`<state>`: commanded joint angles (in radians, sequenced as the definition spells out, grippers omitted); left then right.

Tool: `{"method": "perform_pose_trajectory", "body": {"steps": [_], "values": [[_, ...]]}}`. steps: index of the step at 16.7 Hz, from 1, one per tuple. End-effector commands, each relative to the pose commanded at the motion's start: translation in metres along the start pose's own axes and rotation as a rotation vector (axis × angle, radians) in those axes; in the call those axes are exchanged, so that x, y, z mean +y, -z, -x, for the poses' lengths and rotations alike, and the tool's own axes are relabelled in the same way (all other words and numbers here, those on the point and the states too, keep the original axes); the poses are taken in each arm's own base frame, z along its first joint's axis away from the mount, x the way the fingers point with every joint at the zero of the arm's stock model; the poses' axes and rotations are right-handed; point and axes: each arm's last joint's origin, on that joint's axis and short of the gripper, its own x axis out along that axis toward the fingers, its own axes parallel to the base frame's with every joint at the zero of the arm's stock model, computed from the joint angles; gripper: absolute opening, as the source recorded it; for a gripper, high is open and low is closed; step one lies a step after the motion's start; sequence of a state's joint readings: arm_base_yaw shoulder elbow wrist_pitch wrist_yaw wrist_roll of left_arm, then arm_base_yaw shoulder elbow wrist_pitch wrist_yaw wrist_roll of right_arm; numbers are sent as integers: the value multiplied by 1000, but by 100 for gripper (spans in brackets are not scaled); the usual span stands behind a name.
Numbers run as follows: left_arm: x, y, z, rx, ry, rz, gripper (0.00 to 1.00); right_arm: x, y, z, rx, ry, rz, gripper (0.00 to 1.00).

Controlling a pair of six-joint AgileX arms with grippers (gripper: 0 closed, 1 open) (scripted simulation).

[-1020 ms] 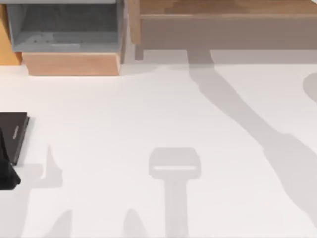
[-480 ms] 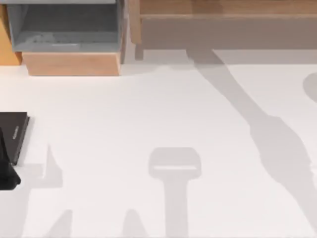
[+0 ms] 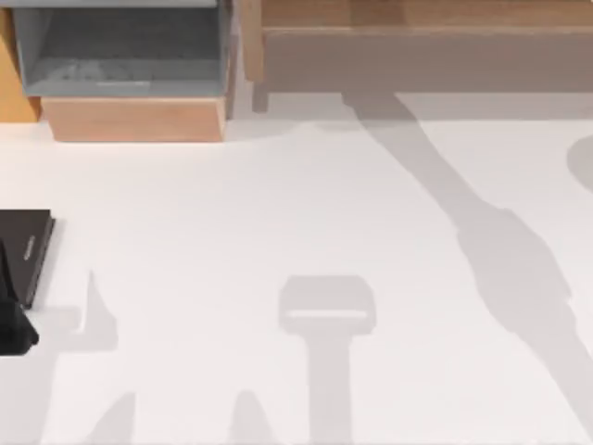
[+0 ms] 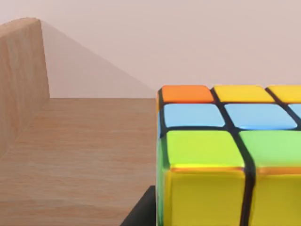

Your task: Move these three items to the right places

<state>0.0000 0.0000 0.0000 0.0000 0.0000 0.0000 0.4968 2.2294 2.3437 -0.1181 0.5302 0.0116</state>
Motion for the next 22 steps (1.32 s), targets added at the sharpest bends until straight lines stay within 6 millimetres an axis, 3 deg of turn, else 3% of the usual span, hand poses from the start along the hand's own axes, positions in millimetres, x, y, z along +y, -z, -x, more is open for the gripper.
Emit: {"method": "perform_pose_trajectory", "body": {"steps": [12,22], "values": [[0,0,0,0,0,0,100,0,0,0,0,0,0,98],[0,0,0,0,0,0,100,1,-1,1,-2,-3,-1,100]]}}
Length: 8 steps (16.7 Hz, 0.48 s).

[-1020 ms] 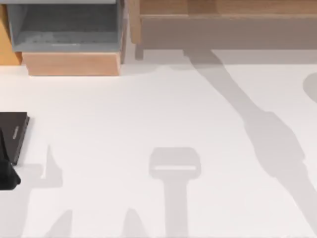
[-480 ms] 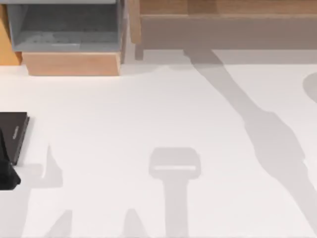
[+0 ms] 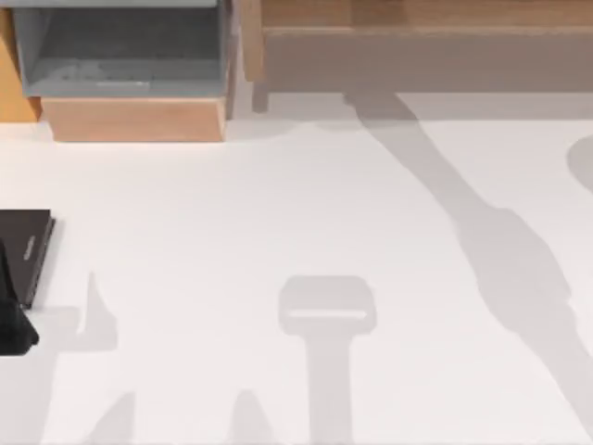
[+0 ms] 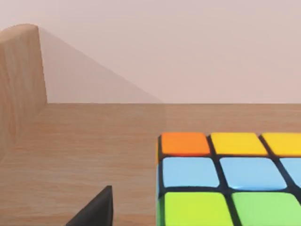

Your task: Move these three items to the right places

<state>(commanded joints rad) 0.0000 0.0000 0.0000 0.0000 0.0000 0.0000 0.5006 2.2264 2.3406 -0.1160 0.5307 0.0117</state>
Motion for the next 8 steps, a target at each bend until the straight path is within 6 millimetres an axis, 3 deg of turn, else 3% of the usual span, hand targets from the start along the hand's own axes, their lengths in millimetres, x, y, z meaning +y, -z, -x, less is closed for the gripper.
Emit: {"method": "perform_pose_trajectory", "body": {"steps": [8], "values": [[0,0,0,0,0,0,100,0,2,26,7,0,4,100]]}}
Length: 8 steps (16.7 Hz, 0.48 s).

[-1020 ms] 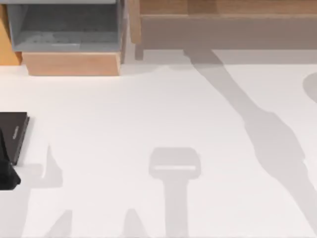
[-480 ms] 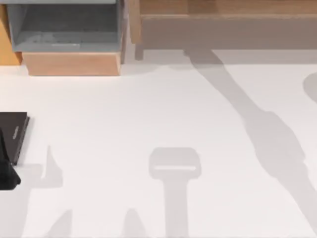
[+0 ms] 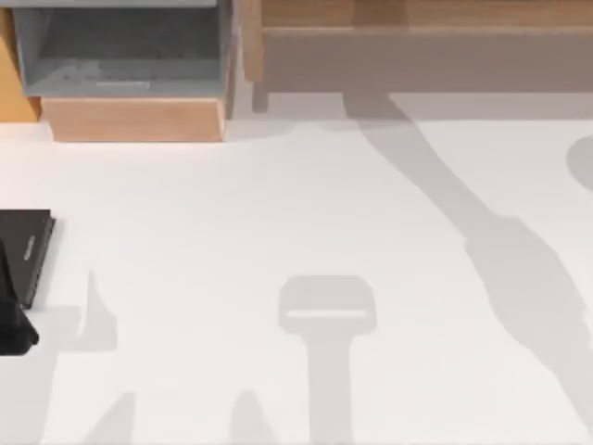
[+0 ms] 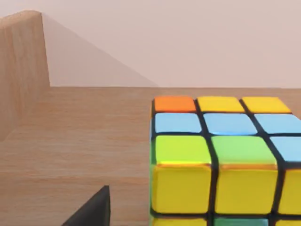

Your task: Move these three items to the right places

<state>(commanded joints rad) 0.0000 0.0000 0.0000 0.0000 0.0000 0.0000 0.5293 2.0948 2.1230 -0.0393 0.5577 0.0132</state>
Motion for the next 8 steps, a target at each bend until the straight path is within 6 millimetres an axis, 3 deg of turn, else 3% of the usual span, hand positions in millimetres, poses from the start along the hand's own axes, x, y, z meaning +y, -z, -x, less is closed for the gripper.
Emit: {"method": "perform_pose_trajectory", "body": {"steps": [8], "values": [[0,0,0,0,0,0,100,-9,-4,5,-2,5,-1,100]]}}
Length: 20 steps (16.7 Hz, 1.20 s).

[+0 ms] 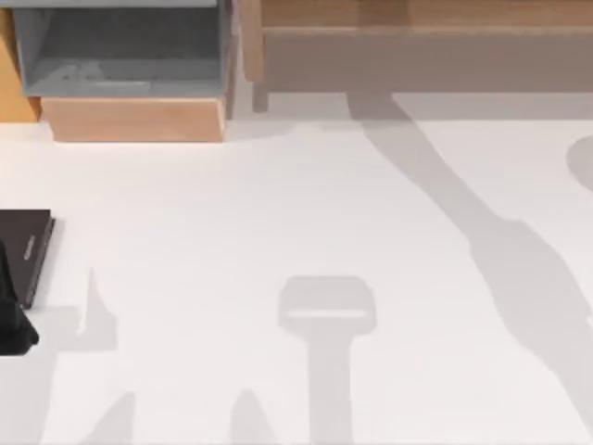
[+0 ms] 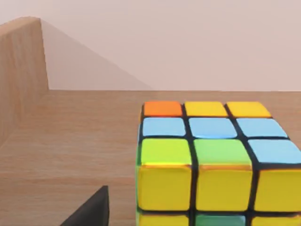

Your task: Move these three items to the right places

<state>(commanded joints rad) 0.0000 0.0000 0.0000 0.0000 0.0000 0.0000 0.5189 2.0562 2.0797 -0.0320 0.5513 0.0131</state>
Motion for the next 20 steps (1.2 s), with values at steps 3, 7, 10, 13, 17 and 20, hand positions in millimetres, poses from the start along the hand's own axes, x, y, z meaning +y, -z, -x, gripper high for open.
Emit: {"method": "perform_pose_trajectory", "body": {"steps": [3,7,10,13,17,20], "values": [[0,0,0,0,0,0,100,-28,-13,18,1,1,2,100],[0,0,0,0,0,0,100,-88,-29,72,-2,3,2,100],[0,0,0,0,0,0,100,-139,-22,133,-1,5,4,100],[0,0,0,0,0,0,100,-182,13,202,3,4,4,100],[0,0,0,0,0,0,100,-218,94,278,5,3,2,100],[0,0,0,0,0,0,100,-229,160,307,5,-2,-1,100]]}}
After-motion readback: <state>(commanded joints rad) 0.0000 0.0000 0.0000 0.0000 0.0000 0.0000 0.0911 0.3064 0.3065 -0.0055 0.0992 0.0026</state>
